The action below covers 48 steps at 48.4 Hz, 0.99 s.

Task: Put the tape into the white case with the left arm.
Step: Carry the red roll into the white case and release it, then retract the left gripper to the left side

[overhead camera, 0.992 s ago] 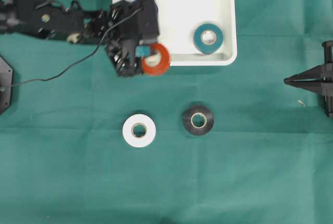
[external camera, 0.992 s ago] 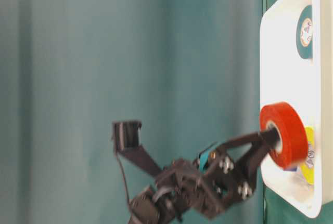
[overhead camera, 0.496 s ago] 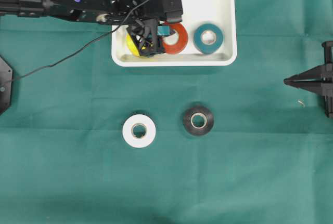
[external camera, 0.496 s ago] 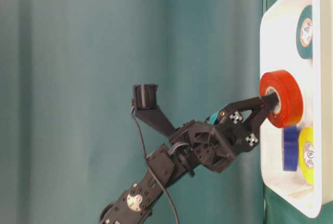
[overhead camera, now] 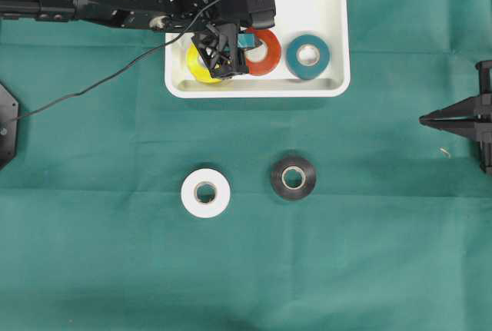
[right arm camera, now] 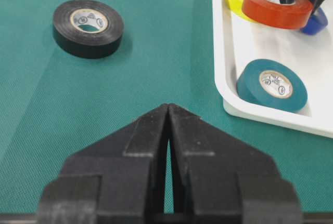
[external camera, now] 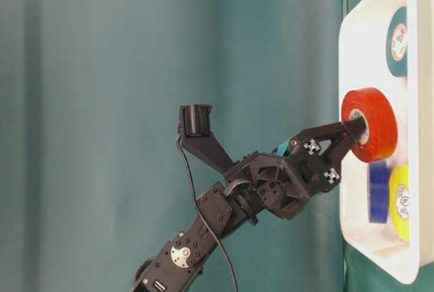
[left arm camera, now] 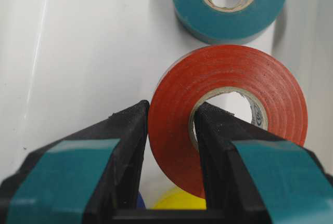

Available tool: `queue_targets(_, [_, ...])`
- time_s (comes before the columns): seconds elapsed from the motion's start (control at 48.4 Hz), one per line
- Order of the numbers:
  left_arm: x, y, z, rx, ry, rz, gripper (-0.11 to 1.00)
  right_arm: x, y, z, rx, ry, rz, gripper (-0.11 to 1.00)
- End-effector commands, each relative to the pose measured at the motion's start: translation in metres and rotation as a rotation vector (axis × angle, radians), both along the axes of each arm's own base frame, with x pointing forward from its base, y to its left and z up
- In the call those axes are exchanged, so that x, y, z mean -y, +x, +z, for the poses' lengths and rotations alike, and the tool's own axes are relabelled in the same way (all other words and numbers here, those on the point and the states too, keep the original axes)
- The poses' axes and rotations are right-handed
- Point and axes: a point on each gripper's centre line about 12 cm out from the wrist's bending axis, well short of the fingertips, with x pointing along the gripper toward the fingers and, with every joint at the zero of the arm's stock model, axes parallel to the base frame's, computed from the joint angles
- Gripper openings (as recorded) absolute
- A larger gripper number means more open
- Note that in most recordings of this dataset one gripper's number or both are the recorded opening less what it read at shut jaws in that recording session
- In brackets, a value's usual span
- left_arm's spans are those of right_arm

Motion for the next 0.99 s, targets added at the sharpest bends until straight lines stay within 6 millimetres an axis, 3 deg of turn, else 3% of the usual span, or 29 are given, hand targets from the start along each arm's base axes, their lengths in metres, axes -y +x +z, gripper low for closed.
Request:
queue_targets(0.0, [-0.002, 0.005, 0.017, 0.045, 0.014, 0.003, 0.26, 0.0, 0.002, 0.004, 0.014, -0.001, 0.002, -0.09])
queue_targets(0.248, [-0.002, 0.004, 0.016, 0.043, 0.012, 0.004, 0.29, 0.0, 0.002, 0.004, 0.012, -0.001, 0.0, -0.09])
queue_targets(0.434, [-0.001, 0.002, 0.017, 0.043, 0.013, 0.003, 0.81, 0.0, 0.002, 0.004, 0.012, -0.001, 0.002, -0.09])
queue_targets(0.496, [0.0, 0.0, 0.017, 0.041, 0.013, 0.0, 0.93, 0.0, 0.002, 0.004, 0.012, -0.001, 0.002, -0.09])
queue_targets(0.971, [0.008, -0.007, 0.028, 0.059, 0.017, -0.01, 0.94, 0.0, 0.002, 0.004, 0.012, -0.001, 0.002, -0.09])
